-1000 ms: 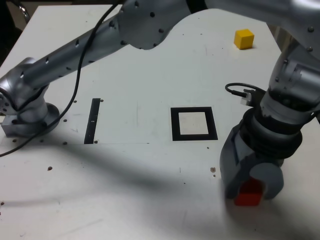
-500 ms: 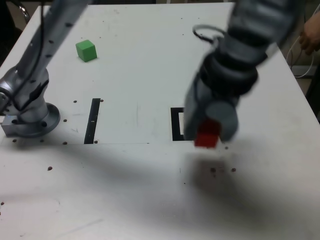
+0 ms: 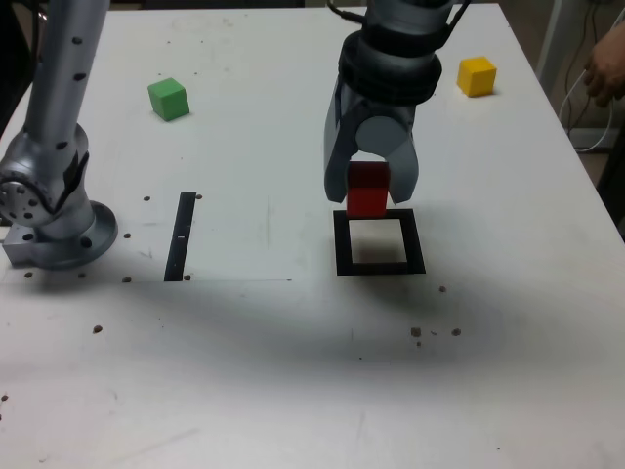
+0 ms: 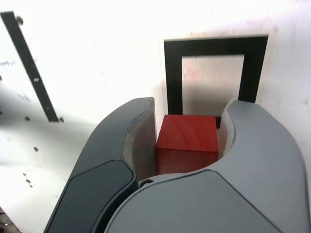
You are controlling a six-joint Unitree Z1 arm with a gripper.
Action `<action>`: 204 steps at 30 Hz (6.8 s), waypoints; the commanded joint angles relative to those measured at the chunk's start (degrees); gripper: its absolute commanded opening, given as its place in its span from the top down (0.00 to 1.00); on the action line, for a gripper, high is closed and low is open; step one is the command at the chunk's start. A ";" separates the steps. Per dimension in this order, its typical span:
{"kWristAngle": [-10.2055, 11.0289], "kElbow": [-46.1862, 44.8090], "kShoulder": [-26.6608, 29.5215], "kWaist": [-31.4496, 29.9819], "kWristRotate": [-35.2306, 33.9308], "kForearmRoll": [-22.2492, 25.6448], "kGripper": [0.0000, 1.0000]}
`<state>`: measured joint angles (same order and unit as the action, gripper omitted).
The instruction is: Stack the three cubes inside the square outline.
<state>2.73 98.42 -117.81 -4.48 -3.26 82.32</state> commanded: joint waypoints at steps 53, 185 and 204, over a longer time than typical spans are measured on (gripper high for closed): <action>-1.53 -6.73 -1.53 4.61 4.29 -8.06 0.00; 3.98 66.99 -32.49 29.70 16.49 7.80 0.70; 3.13 34.40 -6.65 17.84 13.95 11.33 0.70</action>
<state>5.95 138.00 -130.85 14.16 11.27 93.13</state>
